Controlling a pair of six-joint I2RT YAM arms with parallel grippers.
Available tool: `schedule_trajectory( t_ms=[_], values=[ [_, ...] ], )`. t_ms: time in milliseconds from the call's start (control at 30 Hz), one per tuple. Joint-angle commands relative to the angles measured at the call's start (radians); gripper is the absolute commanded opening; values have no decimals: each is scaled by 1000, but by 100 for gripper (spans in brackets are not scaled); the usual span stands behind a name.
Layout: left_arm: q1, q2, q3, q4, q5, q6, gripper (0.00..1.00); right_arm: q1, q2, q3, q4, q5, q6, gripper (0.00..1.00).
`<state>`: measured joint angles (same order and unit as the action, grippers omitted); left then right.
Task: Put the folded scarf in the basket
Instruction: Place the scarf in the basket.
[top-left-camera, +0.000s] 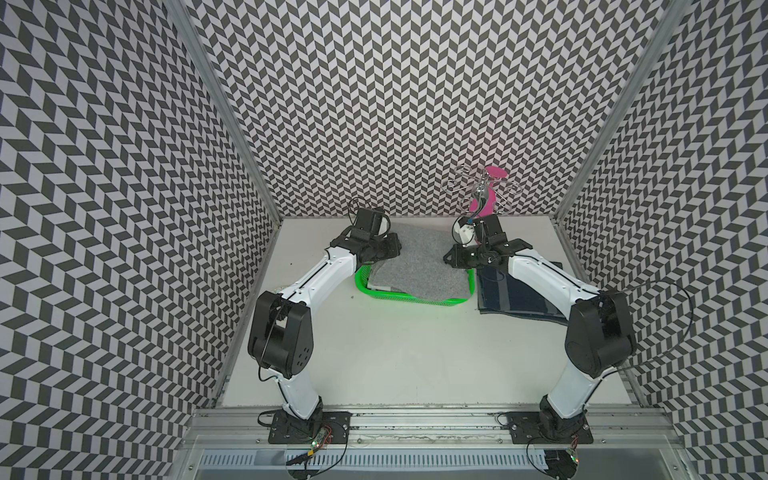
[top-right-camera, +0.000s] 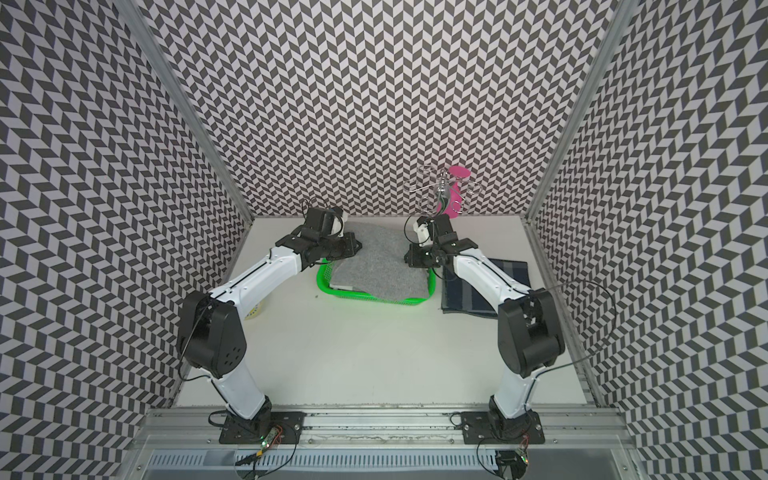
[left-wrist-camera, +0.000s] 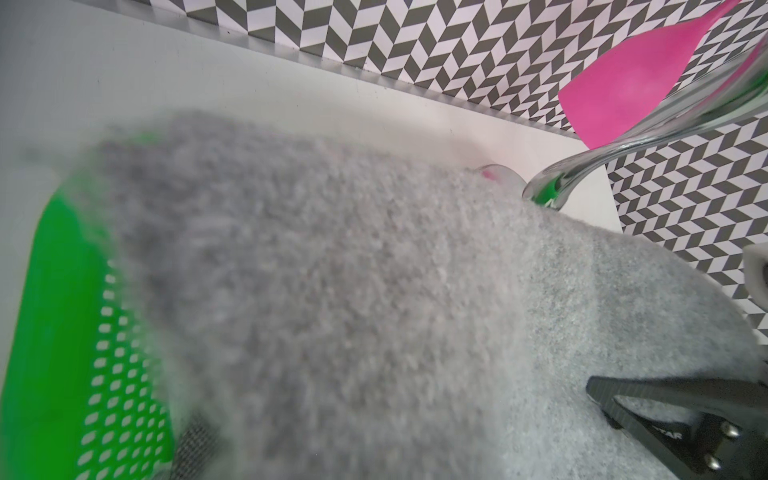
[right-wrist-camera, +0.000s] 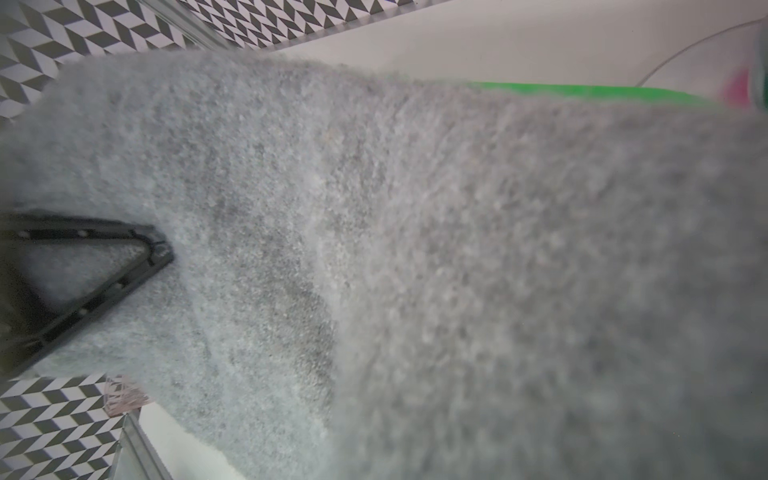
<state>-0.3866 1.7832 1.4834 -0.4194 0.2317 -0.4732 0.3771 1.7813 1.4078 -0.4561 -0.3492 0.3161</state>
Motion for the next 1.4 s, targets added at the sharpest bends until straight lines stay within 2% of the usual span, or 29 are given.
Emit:
schedule_trajectory(
  t_ms=[0,200,367,500,533,733,800,967,1133,1367],
  values=[
    [20,43,49,71,-6,30,0,-4,34,28,46,43,-18,0],
    [35,80,-31,136,-11,17,0,-12,91,24,52,101,-37,0],
    [49,134,-10,126,-26,49,1,-27,128,40,73,109,-36,1],
    [51,147,-18,119,-38,49,2,-27,153,40,62,147,-38,10],
    [50,145,-26,126,-39,50,3,-27,150,31,66,165,-41,15],
    [55,139,-24,97,-82,48,17,-29,128,24,60,221,-46,37],
    [57,139,-11,76,-103,54,24,-29,118,34,55,213,-49,40],
    [61,138,15,15,-124,54,38,-35,97,48,2,261,-74,41],
    [68,120,-6,-9,-144,59,38,-41,45,-6,12,300,-70,43],
    [81,92,-20,-21,-183,59,40,-56,11,11,-31,316,-79,45]
  ],
)
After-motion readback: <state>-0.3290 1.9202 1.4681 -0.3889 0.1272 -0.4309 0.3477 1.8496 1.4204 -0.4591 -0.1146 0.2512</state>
